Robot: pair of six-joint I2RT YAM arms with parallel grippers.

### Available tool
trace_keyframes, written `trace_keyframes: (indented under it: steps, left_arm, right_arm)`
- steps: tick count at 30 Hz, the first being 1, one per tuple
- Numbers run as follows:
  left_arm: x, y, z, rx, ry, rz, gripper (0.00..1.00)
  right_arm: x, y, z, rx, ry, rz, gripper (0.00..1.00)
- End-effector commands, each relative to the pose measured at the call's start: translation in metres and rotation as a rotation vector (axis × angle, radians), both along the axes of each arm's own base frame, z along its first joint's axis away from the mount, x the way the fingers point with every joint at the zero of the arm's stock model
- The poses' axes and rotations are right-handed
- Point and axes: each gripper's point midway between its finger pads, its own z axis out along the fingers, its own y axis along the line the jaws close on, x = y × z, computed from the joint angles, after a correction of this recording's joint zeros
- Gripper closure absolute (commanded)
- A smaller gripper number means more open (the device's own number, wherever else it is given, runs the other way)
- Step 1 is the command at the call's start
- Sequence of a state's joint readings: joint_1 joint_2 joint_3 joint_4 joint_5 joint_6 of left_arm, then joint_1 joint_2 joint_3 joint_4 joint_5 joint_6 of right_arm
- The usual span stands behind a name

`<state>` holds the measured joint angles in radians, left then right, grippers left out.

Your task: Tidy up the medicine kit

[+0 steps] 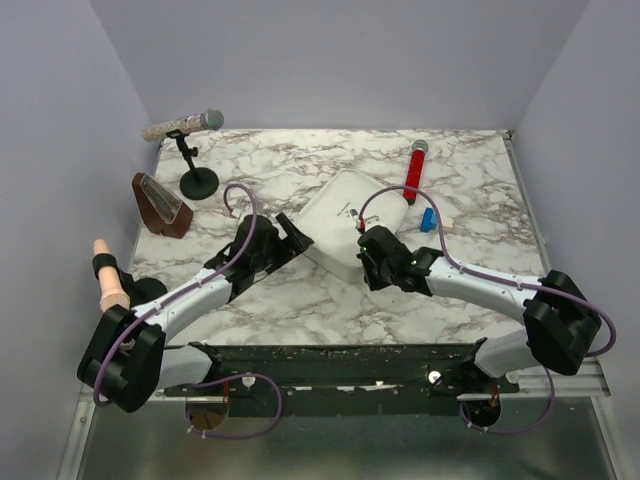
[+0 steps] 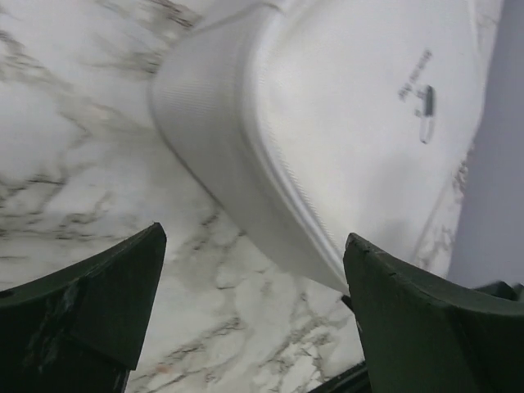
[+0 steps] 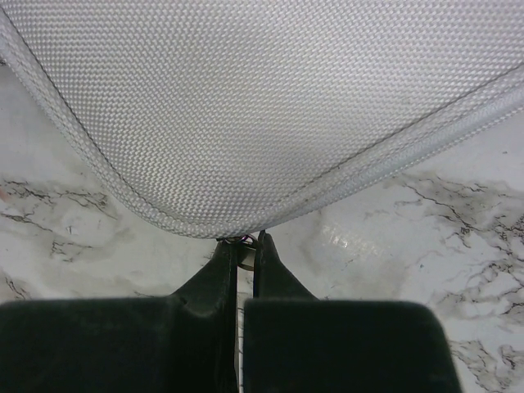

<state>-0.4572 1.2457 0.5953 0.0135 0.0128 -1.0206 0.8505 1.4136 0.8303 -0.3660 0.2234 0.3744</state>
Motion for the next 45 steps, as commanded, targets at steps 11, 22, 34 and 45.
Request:
trace_keyframes:
  steps: [11, 22, 34, 45]
  left_arm:
    - [-0.004, -0.085, 0.004, -0.111, -0.003, -0.084, 0.05]
    - [0.014, -0.048, -0.014, 0.058, 0.005, -0.076, 0.43]
    - [0.022, 0.024, -0.038, 0.127, 0.038, 0.01, 1.0]
    - [0.033, 0.039, -0.048, 0.117, 0.069, 0.033, 1.0]
  right_arm:
    - [0.002, 0.009, 0.009, -0.047, -0.012, 0.044, 0.99]
    - [-0.003, 0.034, 0.012, -0.046, -0.02, 0.116, 0.99]
    - [0.002, 0.064, 0.01, -0.105, -0.036, 0.156, 0.99]
    - [0.001, -0.013, -0.018, -0.151, 0.019, -0.021, 0.99]
